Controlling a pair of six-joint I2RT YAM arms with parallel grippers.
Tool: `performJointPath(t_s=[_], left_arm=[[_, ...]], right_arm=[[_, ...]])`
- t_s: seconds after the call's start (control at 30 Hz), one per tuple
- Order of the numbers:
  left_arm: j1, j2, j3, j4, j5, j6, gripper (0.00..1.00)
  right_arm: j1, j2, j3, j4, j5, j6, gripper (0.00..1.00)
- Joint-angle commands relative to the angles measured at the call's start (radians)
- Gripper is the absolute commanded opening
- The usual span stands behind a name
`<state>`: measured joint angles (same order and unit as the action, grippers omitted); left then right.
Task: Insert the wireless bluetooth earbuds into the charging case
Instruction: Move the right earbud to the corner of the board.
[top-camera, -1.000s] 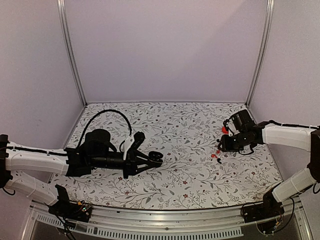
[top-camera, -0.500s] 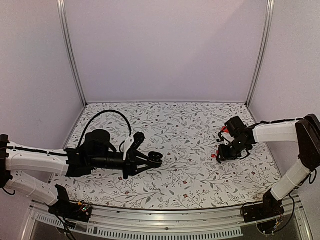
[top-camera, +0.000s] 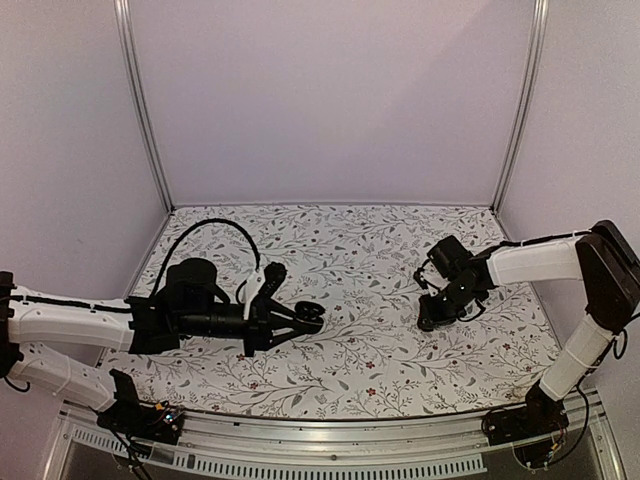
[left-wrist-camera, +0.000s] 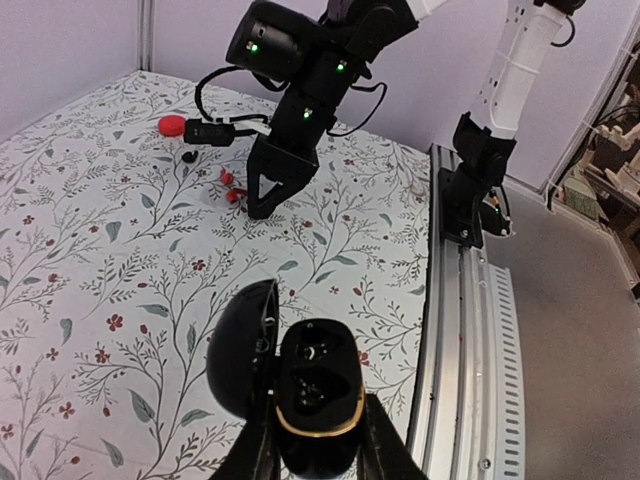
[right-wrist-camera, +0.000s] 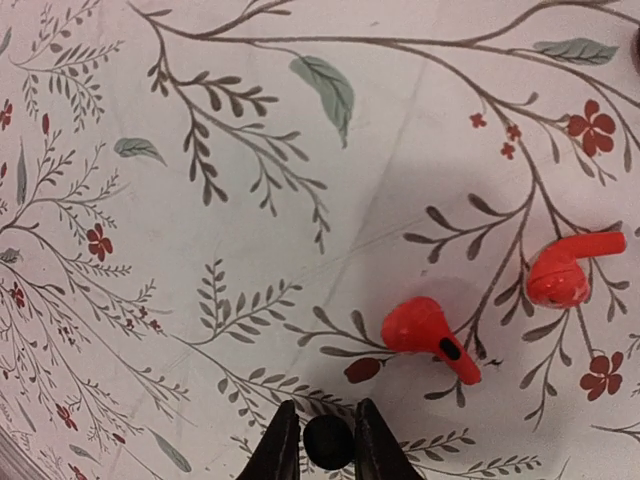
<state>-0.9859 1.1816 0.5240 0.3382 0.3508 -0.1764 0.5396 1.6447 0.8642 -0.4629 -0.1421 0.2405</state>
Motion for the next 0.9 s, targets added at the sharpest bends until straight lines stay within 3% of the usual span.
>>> performJointPath(t_s=[0.0, 0.2, 0.33, 0.6, 0.87], left_arm=[[0.012, -0.033, -0.016, 0.015, -0.006, -0.002, 0.0], [0.013, -0.046, -0.025, 0.01, -0.007, -0.006, 0.0], [0.012, -0.051, -0.024, 0.008, -0.01, -0.005, 0.0], [0.012, -0.061, -0.034, 0.014, -0.007, -0.017, 0.0], [0.012, -0.094, -0.036, -0.01, -0.013, -0.021, 0.0]], right_arm=[[0.07, 0.021, 0.031, -0.038, -0.032, -0.007, 0.17], [0.174, 0.045, 0.051, -0.071, -0.054, -0.009, 0.17], [0.187, 0.047, 0.07, -0.115, -0.049, -0.053, 0.22], [0.222, 0.061, 0.167, -0.234, 0.025, -0.152, 0.35], [0.308, 0.159, 0.288, -0.333, 0.136, -0.195, 0.36]])
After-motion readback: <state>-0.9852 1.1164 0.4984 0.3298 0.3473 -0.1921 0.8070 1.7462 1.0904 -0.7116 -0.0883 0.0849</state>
